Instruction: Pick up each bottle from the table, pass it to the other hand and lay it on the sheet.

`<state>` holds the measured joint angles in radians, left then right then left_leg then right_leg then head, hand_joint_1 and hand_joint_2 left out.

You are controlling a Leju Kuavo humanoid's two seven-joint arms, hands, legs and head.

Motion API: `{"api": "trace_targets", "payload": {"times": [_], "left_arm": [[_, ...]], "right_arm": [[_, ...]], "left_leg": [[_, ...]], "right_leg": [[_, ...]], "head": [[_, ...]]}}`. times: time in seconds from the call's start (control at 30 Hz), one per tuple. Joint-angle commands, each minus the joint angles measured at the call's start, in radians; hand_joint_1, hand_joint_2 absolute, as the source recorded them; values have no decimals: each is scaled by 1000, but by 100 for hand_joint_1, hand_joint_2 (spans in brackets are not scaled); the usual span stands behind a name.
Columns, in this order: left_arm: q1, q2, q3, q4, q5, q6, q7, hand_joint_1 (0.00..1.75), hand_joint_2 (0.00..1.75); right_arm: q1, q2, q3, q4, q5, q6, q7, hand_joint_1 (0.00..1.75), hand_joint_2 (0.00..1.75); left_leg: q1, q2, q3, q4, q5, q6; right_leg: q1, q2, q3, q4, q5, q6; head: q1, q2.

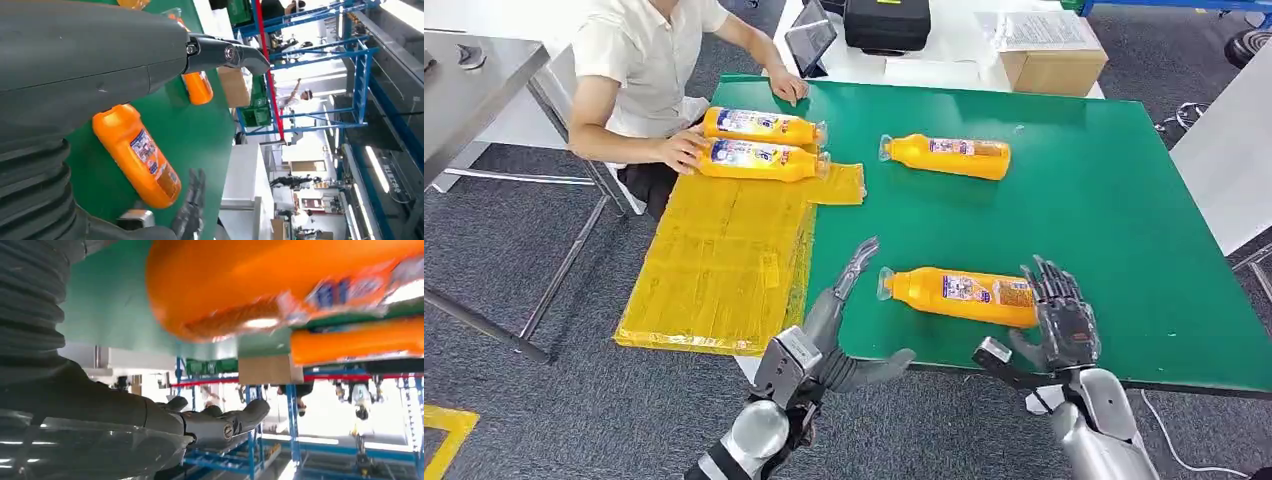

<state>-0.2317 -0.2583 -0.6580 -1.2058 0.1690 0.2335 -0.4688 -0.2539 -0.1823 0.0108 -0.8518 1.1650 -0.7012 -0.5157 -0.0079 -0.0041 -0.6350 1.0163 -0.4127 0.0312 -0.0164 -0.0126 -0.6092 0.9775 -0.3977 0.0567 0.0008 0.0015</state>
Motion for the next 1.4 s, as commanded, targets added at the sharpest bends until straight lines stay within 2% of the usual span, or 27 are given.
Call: {"api": "trace_targets", "payload": {"times": [0.03,0.47,0.57,0.7,0.83,0.93,1.0,1.2,1.4], "left_arm": [[-53,20,-30,37,19,6,7,0,175],[-57,19,-36,43,21,6,8,0,175],[-61,19,-45,50,25,5,11,0,175],[-72,17,-48,55,30,5,14,0,175],[-77,15,-53,50,31,6,33,0,175],[-73,23,-63,42,111,-92,106,0,175],[-73,31,-68,53,121,-119,113,0,175],[-68,31,-42,64,118,-130,117,0,175],[-67,27,-27,67,130,-141,144,0,175]], "right_arm": [[-123,12,166,208,-85,16,-15,0,175],[-128,17,192,222,-97,18,-18,0,175],[-137,26,227,244,-129,47,-11,0,175],[-191,20,249,278,-192,151,15,0,175],[-263,-5,308,312,-199,272,108,0,175],[-289,-27,354,329,-195,368,181,0,175],[-299,-37,374,342,-186,401,218,0,175],[-297,-54,402,326,-160,405,325,0,175],[-303,-46,407,352,-152,443,385,0,175]], "left_leg": [[1,3,4,0,-2,-2],[0,2,5,-1,-2,-2],[1,2,4,0,-2,-2],[1,3,5,0,-2,-2],[0,4,4,0,-1,-2],[0,3,4,0,-1,-1],[0,2,5,-1,-1,-2],[1,1,6,-1,0,-1],[1,0,7,-1,0,-1]], "right_leg": [[1,4,4,-1,0,-2],[0,2,4,-1,-1,-2],[1,3,4,-1,-1,-2],[1,4,4,0,-1,-2],[0,4,3,0,0,-2],[0,3,3,0,0,-1],[0,2,4,-1,0,-2],[1,1,6,-1,0,-2],[0,0,7,-1,0,-1]], "head": [[0,0],[0,0],[0,0],[0,0],[0,0],[0,0],[0,0],[0,0],[0,0]]}}
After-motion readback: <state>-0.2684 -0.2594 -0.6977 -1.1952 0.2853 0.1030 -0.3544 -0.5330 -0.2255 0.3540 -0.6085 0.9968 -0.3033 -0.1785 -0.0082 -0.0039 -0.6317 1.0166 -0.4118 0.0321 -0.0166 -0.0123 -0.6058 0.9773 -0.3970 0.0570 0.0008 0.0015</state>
